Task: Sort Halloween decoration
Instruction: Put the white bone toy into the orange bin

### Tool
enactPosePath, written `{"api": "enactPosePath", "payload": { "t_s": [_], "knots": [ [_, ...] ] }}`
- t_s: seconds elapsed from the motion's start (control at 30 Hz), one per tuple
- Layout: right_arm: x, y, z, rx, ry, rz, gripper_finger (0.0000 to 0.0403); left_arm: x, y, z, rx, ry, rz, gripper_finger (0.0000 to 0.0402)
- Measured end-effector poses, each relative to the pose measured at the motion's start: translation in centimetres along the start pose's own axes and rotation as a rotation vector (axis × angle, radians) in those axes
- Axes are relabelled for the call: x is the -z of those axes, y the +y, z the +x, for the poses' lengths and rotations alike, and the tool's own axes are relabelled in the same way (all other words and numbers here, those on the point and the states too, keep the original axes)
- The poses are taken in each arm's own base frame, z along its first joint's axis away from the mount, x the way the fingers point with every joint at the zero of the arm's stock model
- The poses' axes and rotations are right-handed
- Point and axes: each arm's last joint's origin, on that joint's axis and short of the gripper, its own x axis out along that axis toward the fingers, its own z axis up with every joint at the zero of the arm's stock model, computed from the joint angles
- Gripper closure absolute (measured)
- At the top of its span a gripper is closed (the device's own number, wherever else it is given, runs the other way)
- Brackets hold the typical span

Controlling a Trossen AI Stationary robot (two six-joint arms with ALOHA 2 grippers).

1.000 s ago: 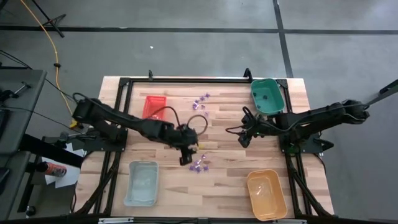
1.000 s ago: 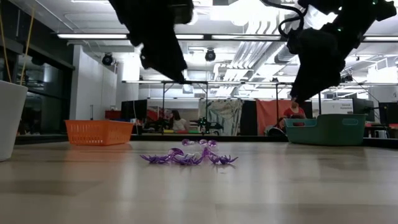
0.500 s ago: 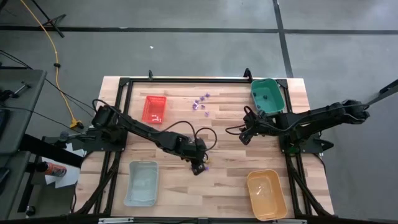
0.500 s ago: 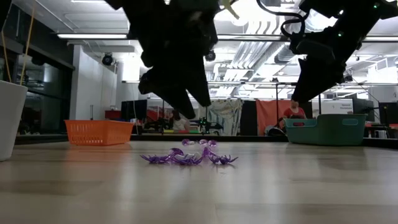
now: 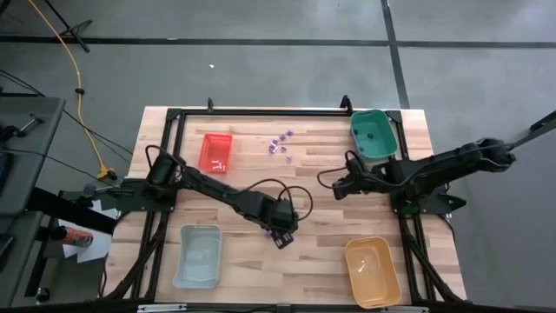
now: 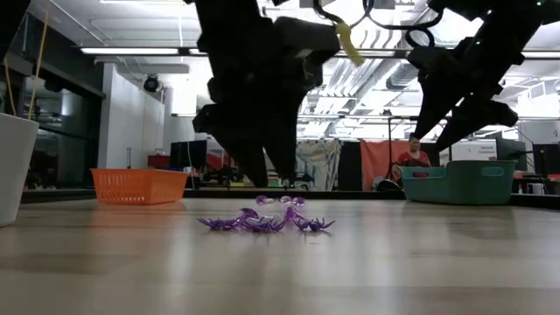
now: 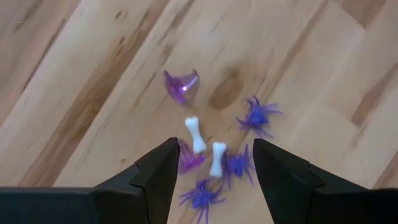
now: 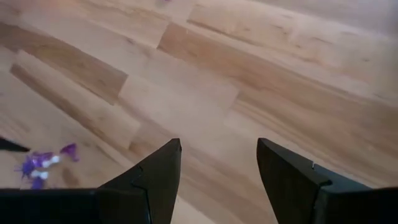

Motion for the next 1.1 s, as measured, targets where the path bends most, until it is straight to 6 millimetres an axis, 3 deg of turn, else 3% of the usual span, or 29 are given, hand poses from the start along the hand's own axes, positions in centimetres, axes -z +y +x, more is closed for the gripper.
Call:
{"api": "enactPosePath", "payload": {
  "t_s": [0.33, 0.6, 0.87, 1.1],
  "knots": [
    [1.2, 0.2, 0.9, 0.066, 0.03, -0.039, 0.0199, -0.1, -0.2, 1.2, -0.007, -0.017, -0.01, 0.0204],
    [2.1, 0.4, 2.6, 0.121, 0.118, -0.063, 0.0199, 0.2, 0.0, 3.6, -0.064, -0.015, -0.037, 0.0218],
    [2.7, 0.3, 3.8, 0.168, 0.169, -0.095, 0.0199, 0.3, 0.1, 3.8, -0.082, -0.013, -0.038, 0.0251],
    [2.7, 0.3, 3.9, 0.169, 0.174, -0.118, 0.0199, 0.4, 0.2, 3.8, -0.097, 0.001, -0.035, 0.0324]
  ]
}}
